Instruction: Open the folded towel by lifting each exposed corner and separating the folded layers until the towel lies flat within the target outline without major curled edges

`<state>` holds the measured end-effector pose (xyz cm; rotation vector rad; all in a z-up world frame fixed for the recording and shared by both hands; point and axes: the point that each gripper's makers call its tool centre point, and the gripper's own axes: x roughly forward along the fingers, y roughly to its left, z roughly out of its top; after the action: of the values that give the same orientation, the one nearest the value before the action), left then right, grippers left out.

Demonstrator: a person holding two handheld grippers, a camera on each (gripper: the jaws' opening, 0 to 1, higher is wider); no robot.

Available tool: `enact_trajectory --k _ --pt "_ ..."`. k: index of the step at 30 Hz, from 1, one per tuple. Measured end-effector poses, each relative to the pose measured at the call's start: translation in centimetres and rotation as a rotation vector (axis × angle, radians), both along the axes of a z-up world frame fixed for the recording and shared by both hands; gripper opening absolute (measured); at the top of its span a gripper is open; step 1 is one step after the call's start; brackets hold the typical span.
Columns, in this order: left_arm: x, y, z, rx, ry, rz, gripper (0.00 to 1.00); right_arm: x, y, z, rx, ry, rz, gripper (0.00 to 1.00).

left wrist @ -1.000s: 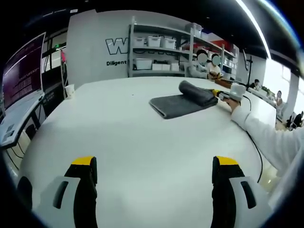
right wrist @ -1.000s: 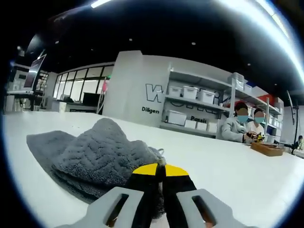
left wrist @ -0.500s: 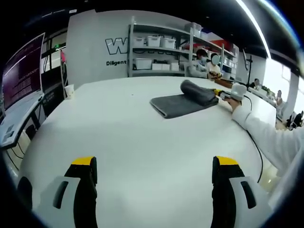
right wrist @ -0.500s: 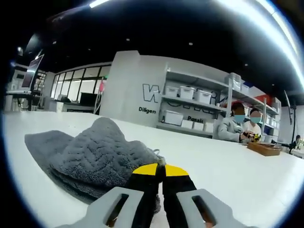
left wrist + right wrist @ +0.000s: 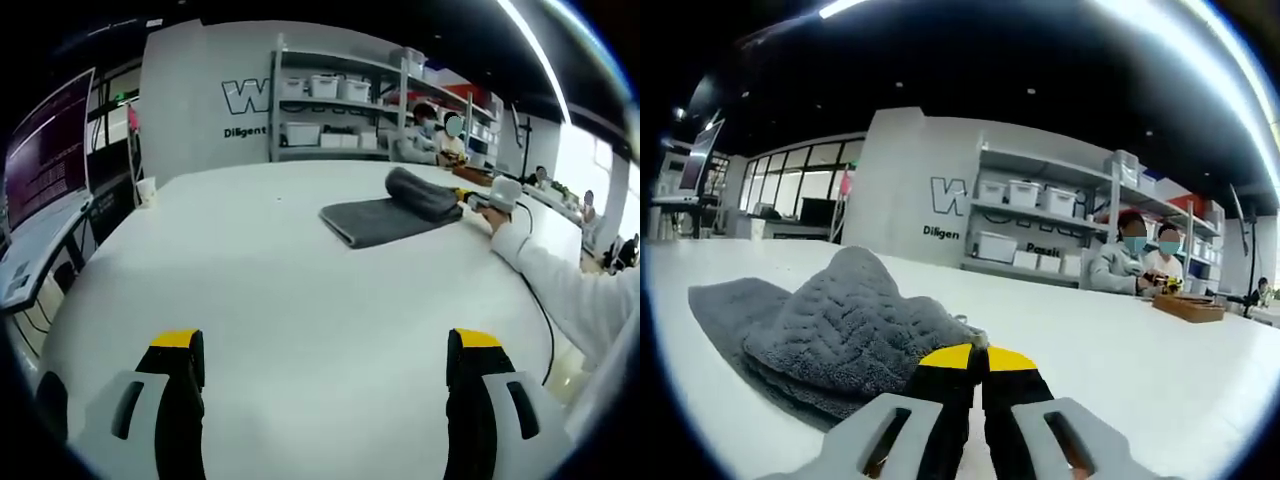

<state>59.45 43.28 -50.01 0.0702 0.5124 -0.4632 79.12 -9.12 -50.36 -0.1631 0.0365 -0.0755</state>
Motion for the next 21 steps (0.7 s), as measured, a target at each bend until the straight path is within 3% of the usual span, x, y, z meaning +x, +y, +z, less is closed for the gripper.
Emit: enact_trajectory --k 21 --pt "0.1 -0.1 -0.2 0.004 0.006 0.0 0.99 -1.0 -3.1 0.2 0.01 -0.017 -0.061 0.0"
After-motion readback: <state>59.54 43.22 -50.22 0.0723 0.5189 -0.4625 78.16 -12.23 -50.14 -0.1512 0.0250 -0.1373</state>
